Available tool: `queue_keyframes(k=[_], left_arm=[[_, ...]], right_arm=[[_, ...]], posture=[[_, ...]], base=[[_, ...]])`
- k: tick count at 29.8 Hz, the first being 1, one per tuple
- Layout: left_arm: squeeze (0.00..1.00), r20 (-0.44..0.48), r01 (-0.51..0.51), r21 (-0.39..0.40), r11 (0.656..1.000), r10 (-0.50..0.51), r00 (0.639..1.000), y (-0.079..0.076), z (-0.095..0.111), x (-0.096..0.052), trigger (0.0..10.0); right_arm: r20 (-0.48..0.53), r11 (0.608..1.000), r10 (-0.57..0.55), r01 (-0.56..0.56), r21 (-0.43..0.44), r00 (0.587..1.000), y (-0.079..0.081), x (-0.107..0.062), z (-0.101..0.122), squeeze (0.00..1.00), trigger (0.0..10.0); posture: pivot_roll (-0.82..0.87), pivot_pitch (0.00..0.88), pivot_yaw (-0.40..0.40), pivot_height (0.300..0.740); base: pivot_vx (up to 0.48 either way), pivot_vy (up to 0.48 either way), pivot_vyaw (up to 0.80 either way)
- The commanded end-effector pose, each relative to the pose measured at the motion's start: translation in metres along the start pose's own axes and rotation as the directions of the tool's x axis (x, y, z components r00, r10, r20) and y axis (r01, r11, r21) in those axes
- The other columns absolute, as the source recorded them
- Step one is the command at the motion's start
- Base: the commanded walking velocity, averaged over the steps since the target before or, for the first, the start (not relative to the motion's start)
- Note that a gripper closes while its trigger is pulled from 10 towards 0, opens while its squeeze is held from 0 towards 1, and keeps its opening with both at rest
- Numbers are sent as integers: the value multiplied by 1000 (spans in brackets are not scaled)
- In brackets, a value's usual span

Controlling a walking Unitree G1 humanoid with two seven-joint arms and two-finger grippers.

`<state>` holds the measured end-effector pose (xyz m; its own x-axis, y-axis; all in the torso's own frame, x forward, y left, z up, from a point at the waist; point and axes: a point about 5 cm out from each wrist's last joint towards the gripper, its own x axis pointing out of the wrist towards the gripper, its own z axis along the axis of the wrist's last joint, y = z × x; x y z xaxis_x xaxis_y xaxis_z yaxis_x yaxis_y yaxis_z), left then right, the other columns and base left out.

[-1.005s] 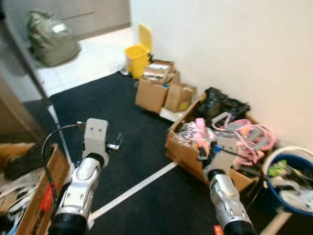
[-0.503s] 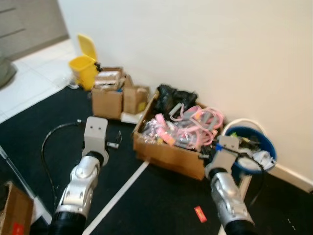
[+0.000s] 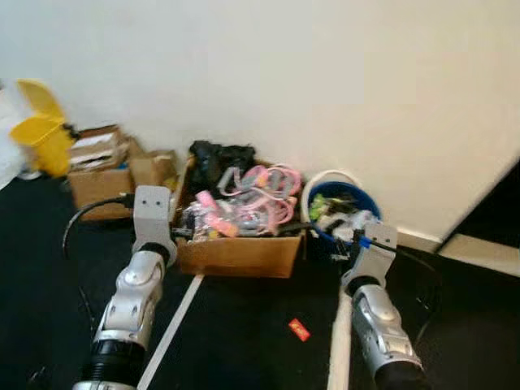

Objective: Picking trash to rubbish bin

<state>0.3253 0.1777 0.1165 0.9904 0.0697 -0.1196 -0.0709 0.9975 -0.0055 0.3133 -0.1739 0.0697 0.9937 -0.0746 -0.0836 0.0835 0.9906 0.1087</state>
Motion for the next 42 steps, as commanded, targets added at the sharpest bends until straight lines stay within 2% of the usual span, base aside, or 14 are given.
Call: queue_keyframes(k=[1,6,10,11,12,14,16,19,21,23,27,36,37,42], left_arm=[[0,-79,19,-62,998,-24,997,0,-15,-3,10000],[0,-62,92,-19,996,-93,994,-2,-11,-4,10000],[0,-105,59,16,998,-57,993,3,-13,-3,10000],[0,-105,59,16,998,-57,993,3,-13,-3,10000],[0,-127,7,-38,999,-12,992,8,-13,-1,10000],[0,-126,-24,4,1000,25,992,12,-12,-1,10000],[0,-126,-27,24,999,30,992,13,-11,0,10000],[0,-138,-7,-33,999,2,990,12,-10,-1,10000],[0,-106,17,82,996,-8,994,12,-8,-1,10000],[0,-88,40,142,989,-28,996,11,-9,-1,10000],[0,-82,71,81,994,-64,995,5,-13,-4,10000],[0,-53,70,25,997,-69,996,0,-17,-8,10000],[0,-45,89,-9,996,-89,995,-2,-15,-9,10000],[0,-30,79,17,997,-78,997,-3,-12,-9,10000]], right_arm=[[-28,1000,0,0,-8,1000,0,-2,-6,0,10000],[-30,1000,0,0,-8,1000,0,-2,-6,0,10000],[-31,1000,1,-2,-10,1000,-1,-2,-6,0,10000],[-31,1000,1,-2,-10,1000,-1,-2,-6,0,10000],[-31,1000,2,-3,-10,1000,0,-2,-5,0,10000],[-29,1000,3,-4,-10,1000,0,-1,-5,0,10000],[-29,1000,4,-4,-10,1000,0,-1,-5,0,10000],[-28,1000,5,-5,-11,1000,0,0,-4,0,10000],[-29,1000,5,-5,-11,1000,0,0,-4,0,10000],[-29,1000,5,-6,-11,1000,0,0,-4,0,10000],[-28,1000,7,-7,-11,1000,1,0,-4,0,10000],[-27,1000,11,-12,-18,1000,0,0,-3,0,10000],[-28,1000,10,-10,-20,1000,-1,1,-3,0,10000],[-24,1000,8,-9,-20,1000,-1,1,-2,0,10000]], posture=[[53,126,64,740],[54,125,62,740],[53,125,60,740],[53,125,60,740],[51,126,56,740],[51,127,56,740],[51,127,56,740],[52,126,54,740],[54,126,55,740],[53,126,57,740],[54,123,55,740],[51,126,54,740],[50,128,51,740],[51,128,51,740]], base=[[0,0,-800],[0,0,-800],[0,0,-800],[0,0,-800],[0,0,-800],[0,0,-800],[0,0,-800],[0,0,-800],[0,0,-800],[0,0,-800],[0,0,-800],[0,0,-800],[0,0,-800],[0,0,-800]])
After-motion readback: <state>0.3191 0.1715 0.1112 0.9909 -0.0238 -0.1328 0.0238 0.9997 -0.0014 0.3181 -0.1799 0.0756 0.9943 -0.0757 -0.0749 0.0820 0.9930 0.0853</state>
